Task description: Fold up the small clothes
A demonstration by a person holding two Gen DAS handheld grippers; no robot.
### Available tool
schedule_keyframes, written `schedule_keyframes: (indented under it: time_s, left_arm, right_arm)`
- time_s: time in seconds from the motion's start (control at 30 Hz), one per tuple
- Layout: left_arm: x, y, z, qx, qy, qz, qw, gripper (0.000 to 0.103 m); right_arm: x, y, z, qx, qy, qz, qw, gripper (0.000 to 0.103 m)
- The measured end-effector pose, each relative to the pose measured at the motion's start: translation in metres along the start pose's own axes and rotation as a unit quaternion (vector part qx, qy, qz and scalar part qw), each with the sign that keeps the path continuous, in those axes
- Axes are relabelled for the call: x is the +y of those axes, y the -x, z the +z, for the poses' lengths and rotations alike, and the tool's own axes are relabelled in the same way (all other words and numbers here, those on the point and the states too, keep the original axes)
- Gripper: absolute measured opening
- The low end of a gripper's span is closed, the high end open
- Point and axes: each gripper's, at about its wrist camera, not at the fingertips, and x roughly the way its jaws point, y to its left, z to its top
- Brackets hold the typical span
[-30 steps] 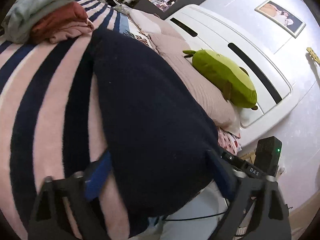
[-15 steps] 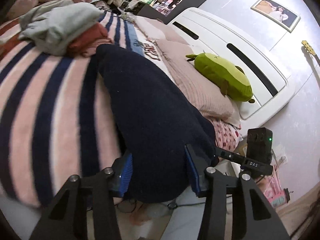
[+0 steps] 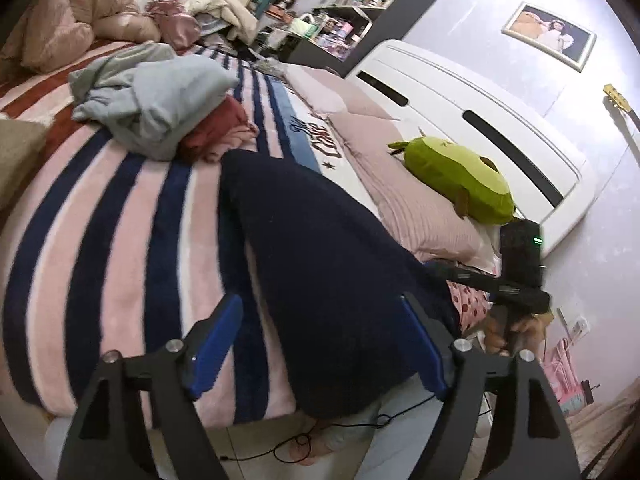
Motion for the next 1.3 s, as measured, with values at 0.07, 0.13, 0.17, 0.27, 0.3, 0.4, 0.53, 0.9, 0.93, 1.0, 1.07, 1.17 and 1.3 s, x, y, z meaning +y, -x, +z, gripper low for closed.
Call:
schedule_keyframes:
  time_s: [0.07, 0.13, 0.17, 0.27, 0.3, 0.4, 0.53, 0.9, 0.93, 1.0, 1.07, 1.17, 1.3]
  left_arm:
    - [0.001, -0.012, 0.006, 0.012, -0.006, -0.008, 0.9999, 0.078]
    - [0.004, -0.024, 0.013, 0.025, -0.006, -0.012, 0.9996, 0.079]
    - [0.008, -0.032, 0.018, 0.038, -0.003, -0.012, 0.9992, 0.079]
    - [0.017, -0.052, 0.029, 0.072, 0.013, -0.009, 0.9973, 0.079]
    - [0.020, -0.057, 0.032, 0.079, 0.015, -0.008, 0.9967, 0.079]
    - [0.026, -0.074, 0.037, 0.099, 0.030, -0.016, 0.9945, 0.080]
    - [0.035, -0.100, 0.036, 0.119, 0.063, -0.022, 0.9906, 0.078]
    - [0.016, -0.103, 0.044, 0.114, 0.053, 0.004, 0.9921, 0.030]
    - [0.014, -0.100, 0.045, 0.110, 0.051, 0.007, 0.9926, 0.028]
    - [0.011, -0.093, 0.046, 0.102, 0.052, 0.008, 0.9934, 0.026]
    - [0.009, -0.089, 0.048, 0.097, 0.052, 0.007, 0.9939, 0.023]
    - [0.005, -0.081, 0.052, 0.086, 0.044, 0.011, 0.9952, 0.016]
    - [0.006, -0.079, 0.056, 0.087, 0.046, 0.015, 0.9950, 0.016]
  right_arm:
    - [-0.010, -0.019, 0.001, 0.026, -0.001, -0.031, 0.999, 0.049]
    - [-0.026, -0.025, -0.001, 0.042, -0.017, -0.031, 0.998, 0.050]
    - [-0.034, -0.028, -0.002, 0.049, -0.022, -0.029, 0.998, 0.050]
    - [-0.046, -0.031, -0.003, 0.070, -0.016, -0.016, 0.997, 0.051]
    - [-0.050, -0.031, -0.002, 0.076, -0.014, 0.000, 0.997, 0.051]
    - [-0.060, -0.041, 0.004, 0.112, -0.016, 0.081, 0.990, 0.053]
    - [-0.074, -0.061, 0.010, 0.159, -0.020, 0.160, 0.974, 0.058]
    - [-0.072, -0.088, 0.017, 0.160, -0.006, 0.220, 0.962, 0.041]
    - [-0.073, -0.085, 0.016, 0.150, -0.008, 0.221, 0.964, 0.037]
    - [-0.074, -0.079, 0.015, 0.134, -0.012, 0.221, 0.966, 0.031]
    - [-0.074, -0.074, 0.015, 0.115, -0.020, 0.229, 0.967, 0.029]
    - [-0.073, -0.070, 0.017, 0.103, -0.020, 0.227, 0.968, 0.028]
    - [-0.065, -0.065, 0.021, 0.086, -0.013, 0.231, 0.969, 0.028]
